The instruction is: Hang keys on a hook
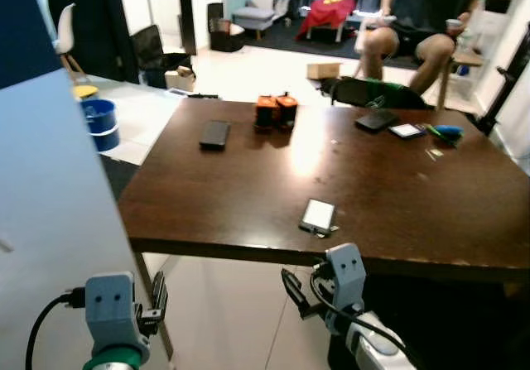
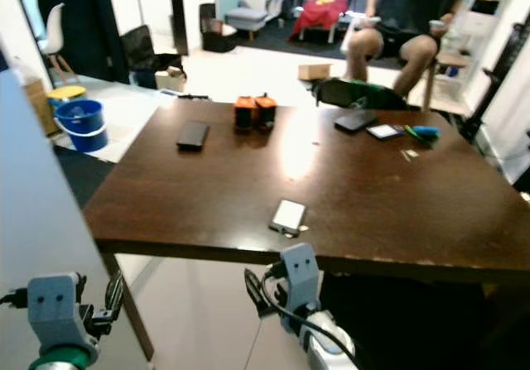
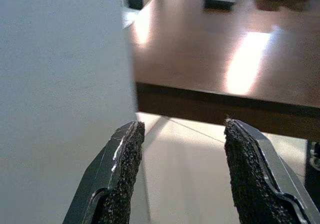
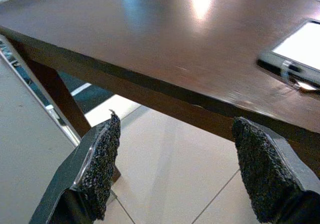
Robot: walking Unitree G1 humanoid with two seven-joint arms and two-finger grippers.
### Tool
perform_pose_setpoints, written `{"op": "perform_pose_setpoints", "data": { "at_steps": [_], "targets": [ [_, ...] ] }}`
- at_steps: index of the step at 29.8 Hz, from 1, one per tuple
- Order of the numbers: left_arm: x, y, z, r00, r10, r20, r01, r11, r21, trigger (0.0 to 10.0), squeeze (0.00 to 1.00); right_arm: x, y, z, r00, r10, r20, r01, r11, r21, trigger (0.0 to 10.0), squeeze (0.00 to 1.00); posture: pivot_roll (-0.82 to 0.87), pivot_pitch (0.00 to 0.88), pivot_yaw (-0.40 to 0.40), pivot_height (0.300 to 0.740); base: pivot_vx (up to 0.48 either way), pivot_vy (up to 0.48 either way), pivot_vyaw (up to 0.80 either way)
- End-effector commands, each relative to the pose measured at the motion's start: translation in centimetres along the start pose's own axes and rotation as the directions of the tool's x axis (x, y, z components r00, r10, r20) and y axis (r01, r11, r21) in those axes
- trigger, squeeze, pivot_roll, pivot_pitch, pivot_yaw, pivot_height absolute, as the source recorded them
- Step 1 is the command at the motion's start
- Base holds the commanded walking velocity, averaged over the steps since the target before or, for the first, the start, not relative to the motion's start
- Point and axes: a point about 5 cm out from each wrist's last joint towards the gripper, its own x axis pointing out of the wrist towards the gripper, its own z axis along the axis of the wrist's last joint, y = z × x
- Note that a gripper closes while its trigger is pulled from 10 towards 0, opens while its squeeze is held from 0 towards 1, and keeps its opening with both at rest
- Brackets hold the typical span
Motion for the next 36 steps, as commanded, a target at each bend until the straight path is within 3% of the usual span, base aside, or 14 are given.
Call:
{"op": "perform_pose_setpoints", "data": {
  "at_steps": [1, 29, 36],
  "targets": [
    [-0.24, 0.13, -0.31, 1.0, 0.005, -0.013, -0.005, 1.0, 0.001, 10.0, 0.0, -0.21, -0.17, -0.52, 1.0, -0.01, -0.021, 0.01, 1.0, 0.009, 10.0, 0.0, -0.17, 0.0, 0.072, 0.74, 0.0, 0.0, 0.0],
    [-0.02, 0.24, -0.11, 1.0, -0.011, -0.011, 0.012, 1.0, 0.007, 10.0, 0.0, -0.2, -0.38, -0.28, 0.998, -0.06, -0.006, 0.06, 0.998, 0.031, 10.0, 0.0, -0.18, 0.0, 0.093, 0.74, 0.0, 0.0, 0.0],
    [0.16, 0.21, 0.17, 1.0, -0.008, 0.0, 0.008, 1.0, 0.004, 10.0, 0.0, -0.26, -0.46, -0.31, 0.998, -0.07, -0.006, 0.071, 0.997, 0.037, 10.0, 0.0, -0.18, 0.003, 0.101, 0.74, 0.0, 0.0, -0.48]
  ]
}}
